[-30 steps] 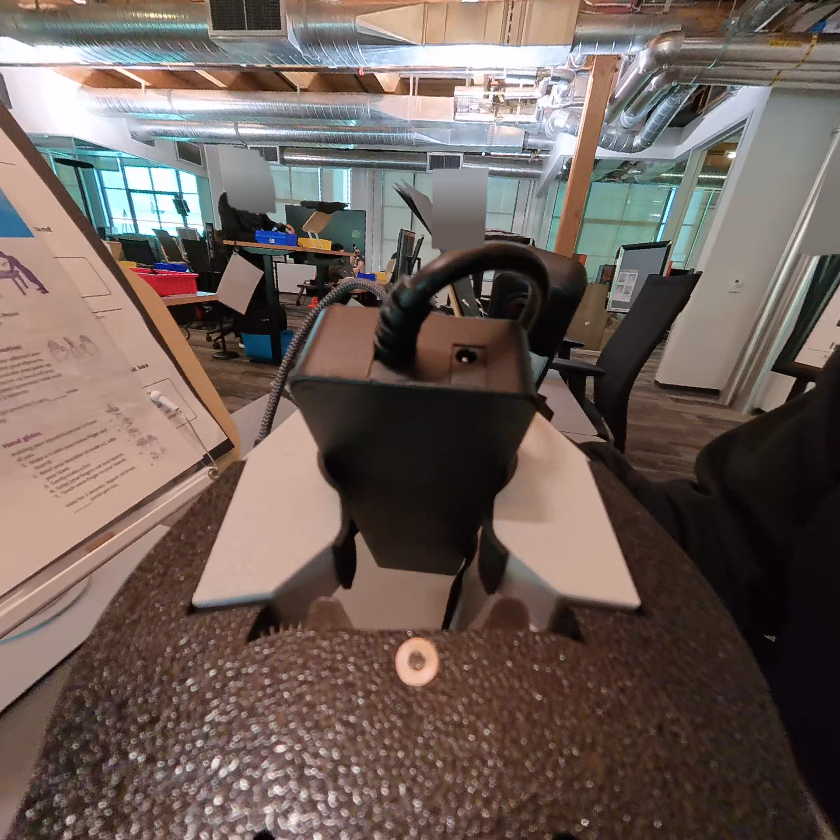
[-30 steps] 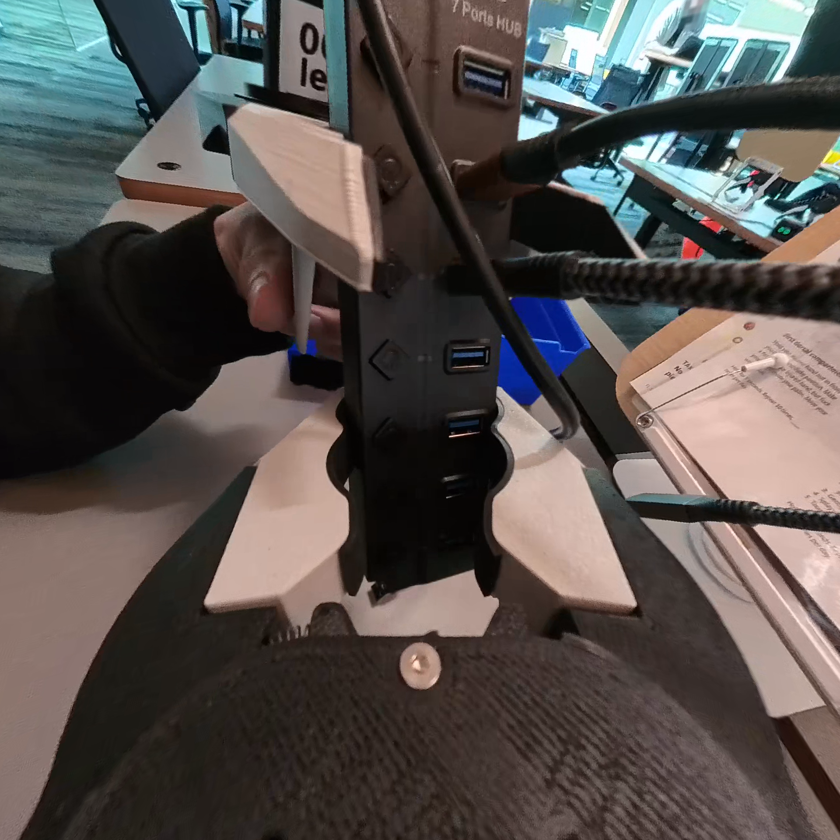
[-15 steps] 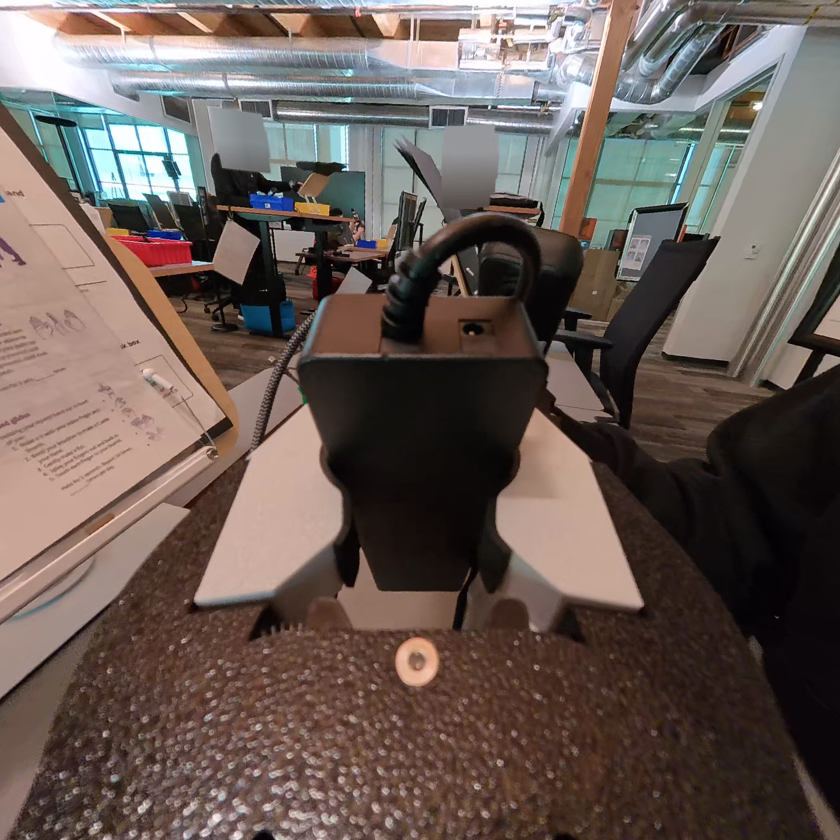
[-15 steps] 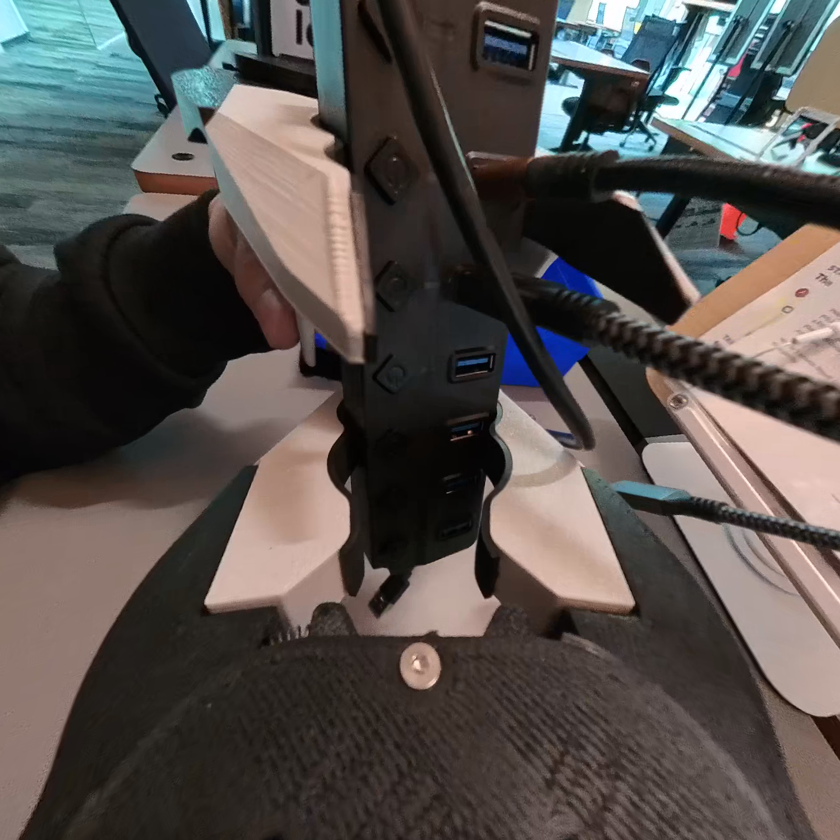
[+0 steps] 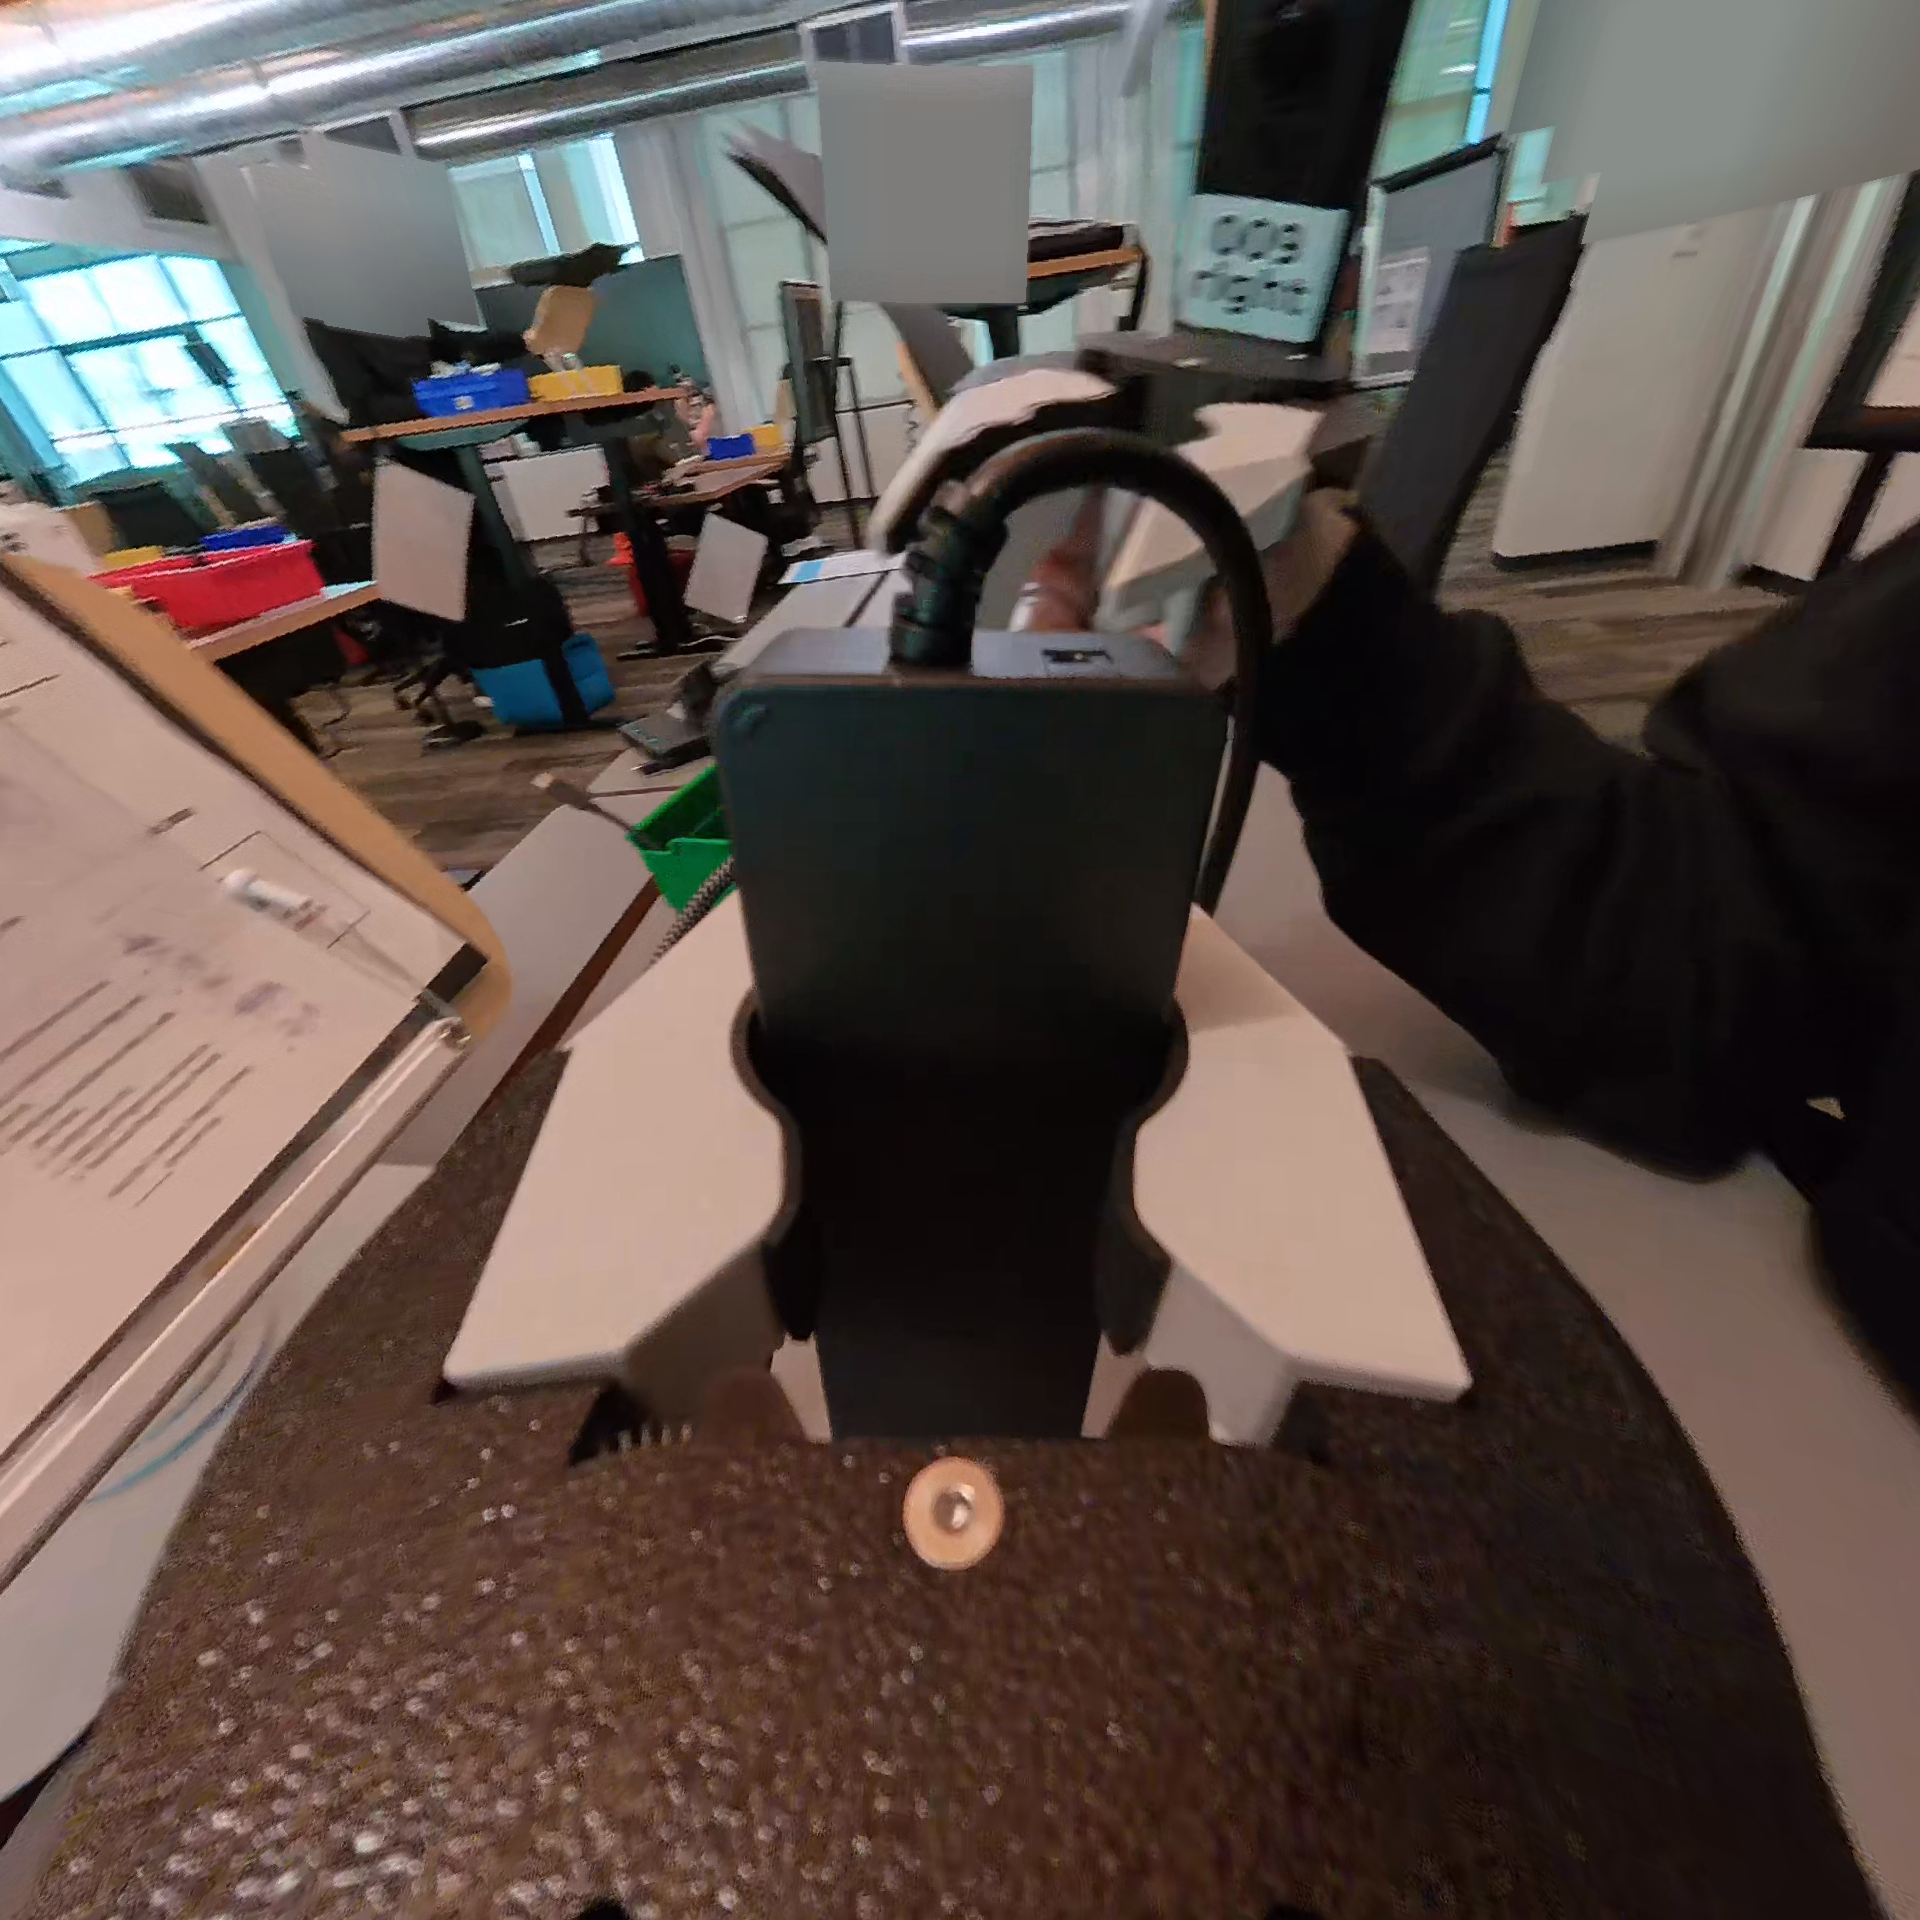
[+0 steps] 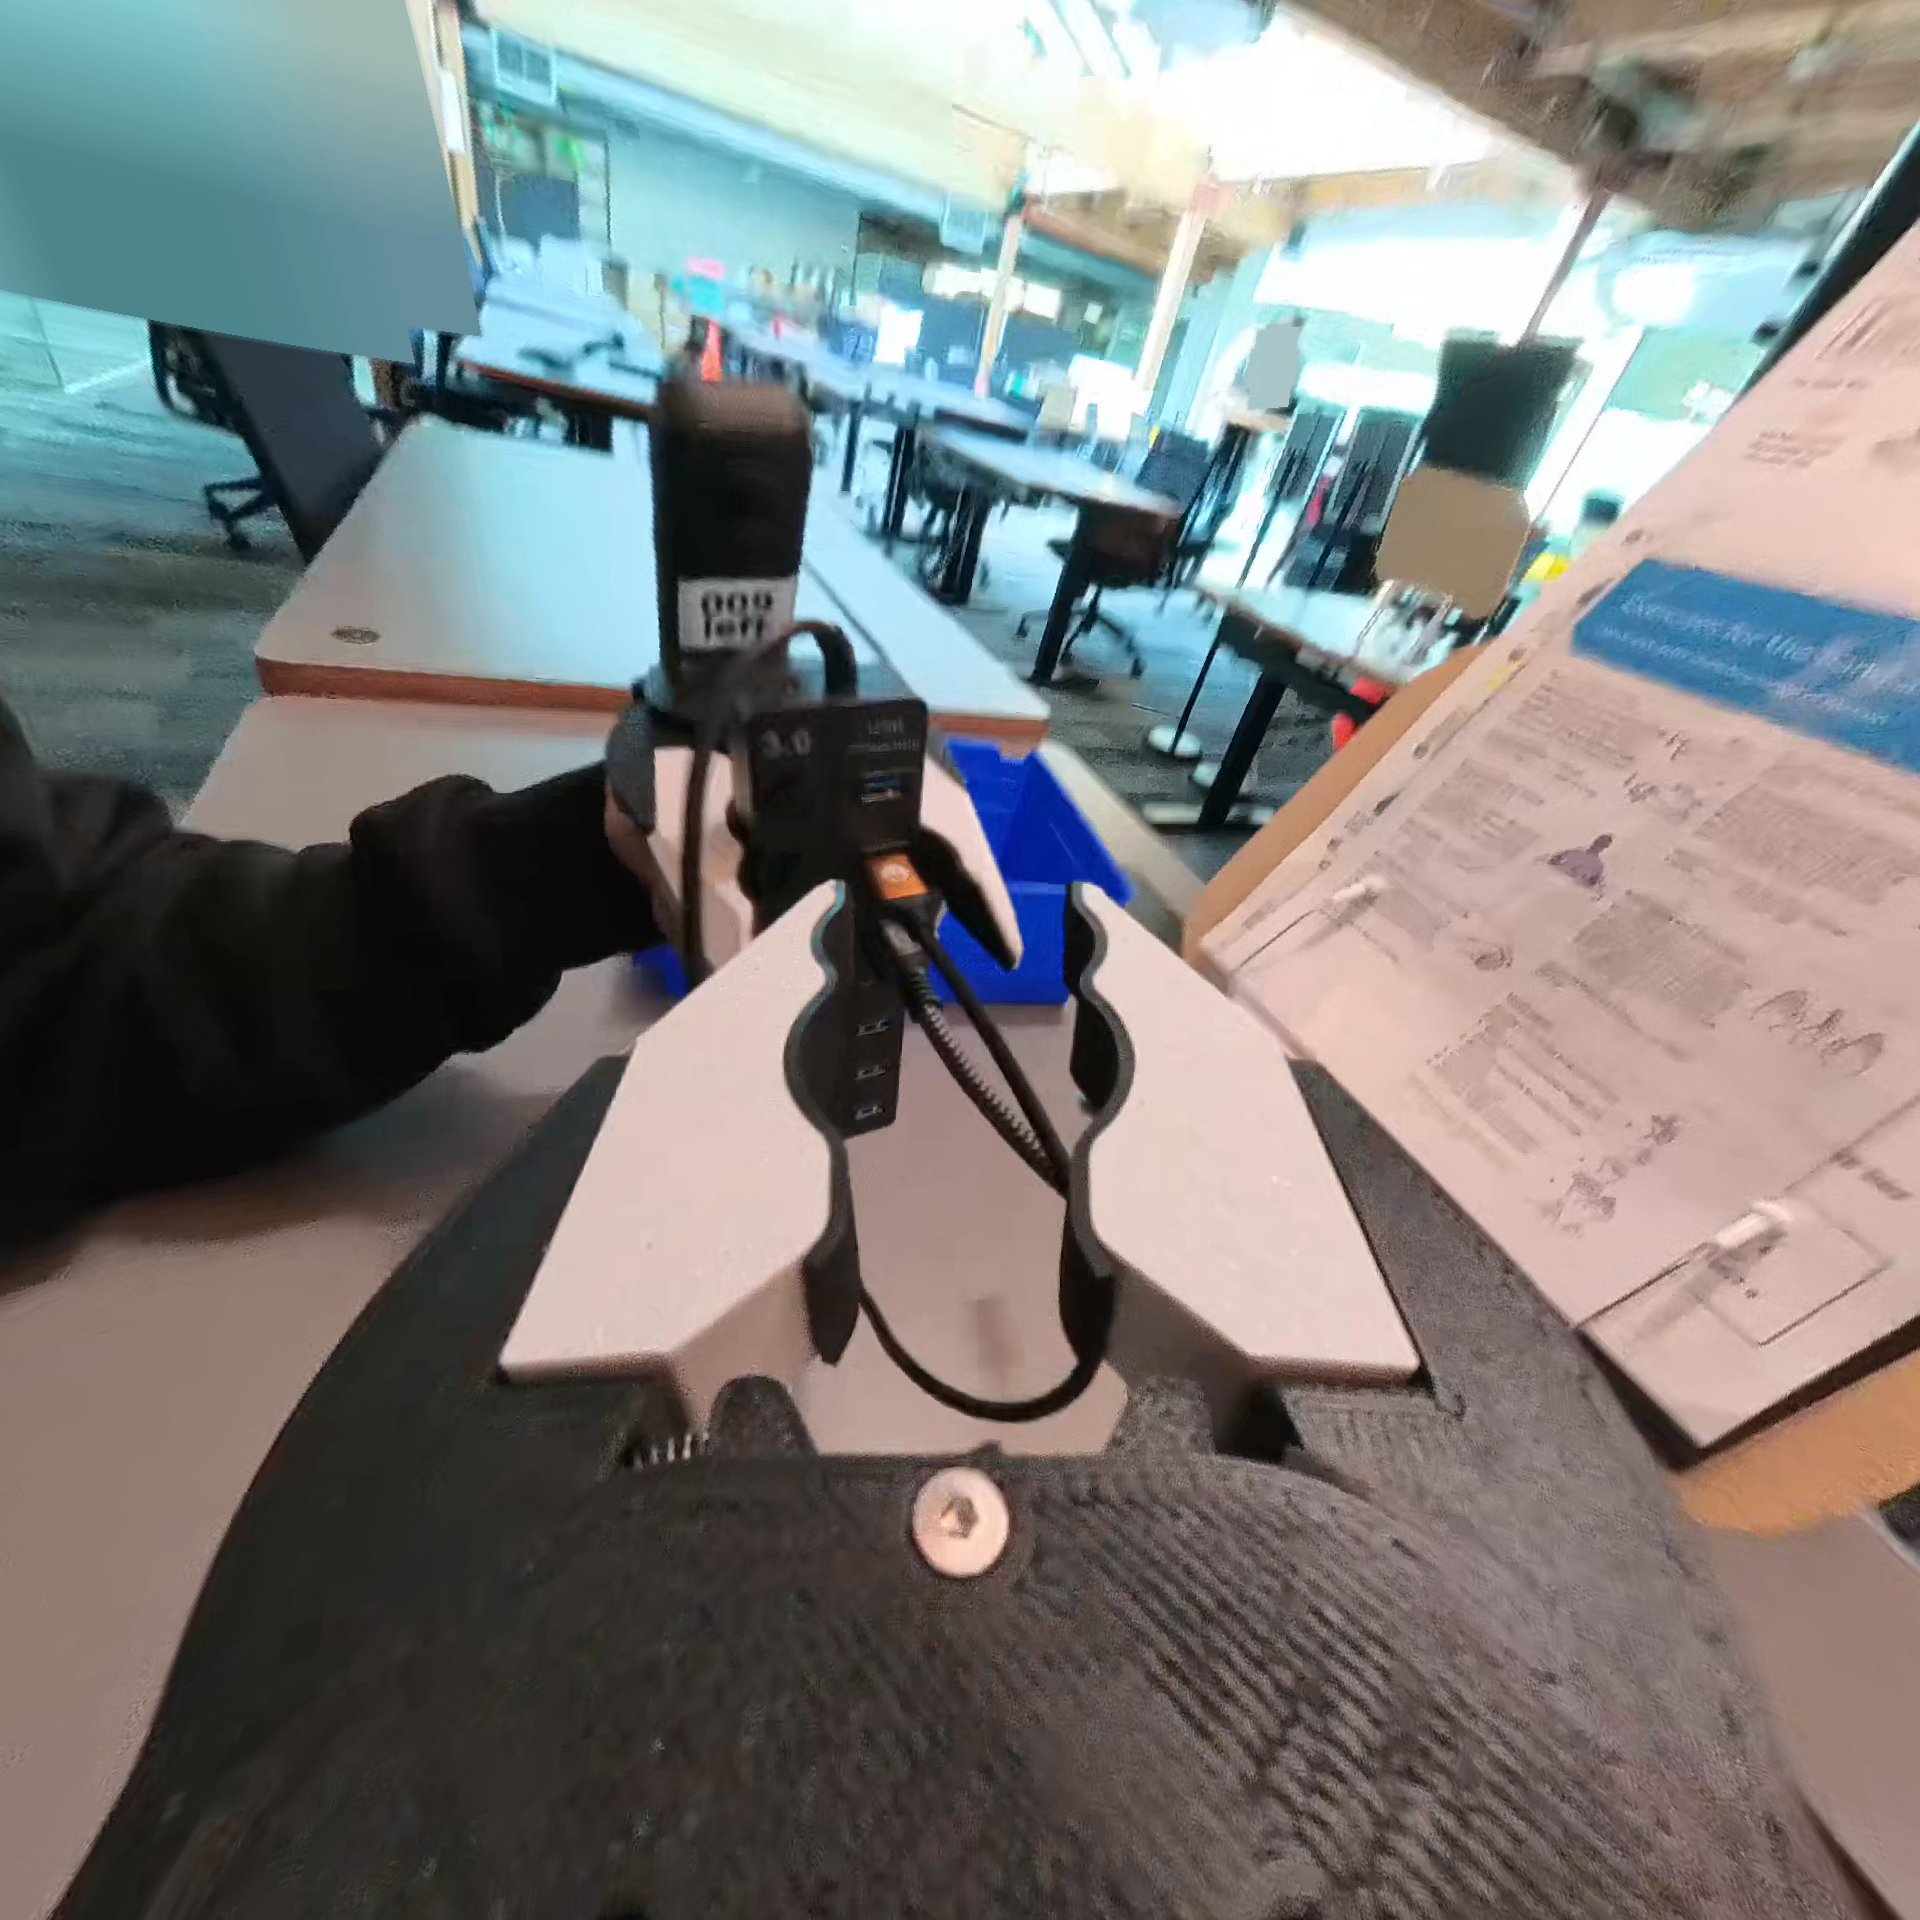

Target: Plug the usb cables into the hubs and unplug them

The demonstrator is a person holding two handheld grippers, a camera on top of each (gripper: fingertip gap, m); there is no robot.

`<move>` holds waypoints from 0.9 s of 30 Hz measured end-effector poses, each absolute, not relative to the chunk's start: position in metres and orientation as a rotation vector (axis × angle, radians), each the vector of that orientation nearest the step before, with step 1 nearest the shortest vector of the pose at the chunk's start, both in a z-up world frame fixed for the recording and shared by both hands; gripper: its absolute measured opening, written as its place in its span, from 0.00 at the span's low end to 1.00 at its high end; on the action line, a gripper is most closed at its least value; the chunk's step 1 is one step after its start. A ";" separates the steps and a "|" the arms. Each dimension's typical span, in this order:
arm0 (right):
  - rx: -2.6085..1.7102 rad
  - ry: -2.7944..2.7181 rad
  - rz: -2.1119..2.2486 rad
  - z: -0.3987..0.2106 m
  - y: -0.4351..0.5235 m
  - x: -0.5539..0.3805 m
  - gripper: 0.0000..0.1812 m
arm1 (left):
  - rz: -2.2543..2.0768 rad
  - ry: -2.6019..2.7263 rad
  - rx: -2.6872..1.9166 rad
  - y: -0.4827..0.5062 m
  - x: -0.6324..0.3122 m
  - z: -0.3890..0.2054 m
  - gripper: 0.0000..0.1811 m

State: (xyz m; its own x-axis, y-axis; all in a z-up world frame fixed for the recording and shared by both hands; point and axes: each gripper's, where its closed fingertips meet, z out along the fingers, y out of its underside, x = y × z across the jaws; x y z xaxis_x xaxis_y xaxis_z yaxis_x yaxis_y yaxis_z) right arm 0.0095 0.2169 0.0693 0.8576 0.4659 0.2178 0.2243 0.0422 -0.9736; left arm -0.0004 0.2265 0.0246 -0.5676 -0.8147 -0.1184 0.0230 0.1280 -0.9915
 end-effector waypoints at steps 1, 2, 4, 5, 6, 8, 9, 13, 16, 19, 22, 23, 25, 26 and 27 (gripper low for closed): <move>-1.598 -0.583 0.209 0.058 0.222 0.009 0.22 | -1.532 1.730 -0.749 0.221 0.000 0.022 0.34; -1.648 -0.604 0.198 0.046 0.227 0.009 0.22 | -1.540 1.746 -0.736 0.217 0.001 0.020 0.34; -1.719 -0.664 0.185 0.028 0.234 0.005 0.22 | -1.543 1.756 -0.731 0.213 0.004 0.018 0.34; -1.744 -0.685 0.180 0.022 0.237 0.003 0.22 | -1.546 1.761 -0.728 0.211 0.005 0.018 0.34; -1.748 -0.678 0.158 0.020 0.241 0.005 0.20 | -1.541 1.763 -0.733 0.211 0.005 0.016 0.34; -1.758 -0.656 0.167 0.019 0.244 0.007 0.14 | -1.531 1.768 -0.749 0.215 0.006 0.013 0.34; -1.748 -0.649 0.178 0.021 0.245 0.007 0.13 | -1.535 1.764 -0.750 0.216 0.005 0.013 0.34; -1.736 -0.667 0.171 0.021 0.245 0.005 0.08 | -1.546 1.724 -0.766 0.220 0.008 0.016 0.34; -1.736 -0.706 0.177 0.016 0.246 0.002 0.05 | -1.561 1.737 -0.747 0.218 0.007 0.014 0.34; -1.729 -0.776 0.251 0.014 0.238 -0.004 0.02 | -1.588 1.759 -0.729 0.215 0.006 0.010 0.34; -1.755 -0.764 0.344 0.015 0.227 -0.002 0.01 | -1.647 1.785 -0.674 0.207 -0.002 0.014 0.34; -1.810 -0.712 0.287 0.011 0.223 0.016 0.01 | -1.660 1.765 -0.667 0.211 -0.006 0.018 0.34; -1.794 -0.536 0.223 0.026 0.209 0.056 0.02 | -1.687 1.671 -0.708 0.235 -0.018 0.029 0.34; -1.754 -0.418 0.181 0.040 0.200 0.078 0.01 | -1.657 1.640 -0.752 0.250 -0.024 0.030 0.34; -1.694 -0.352 0.158 0.055 0.188 0.092 0.02 | -1.605 1.611 -0.786 0.263 -0.028 0.030 0.34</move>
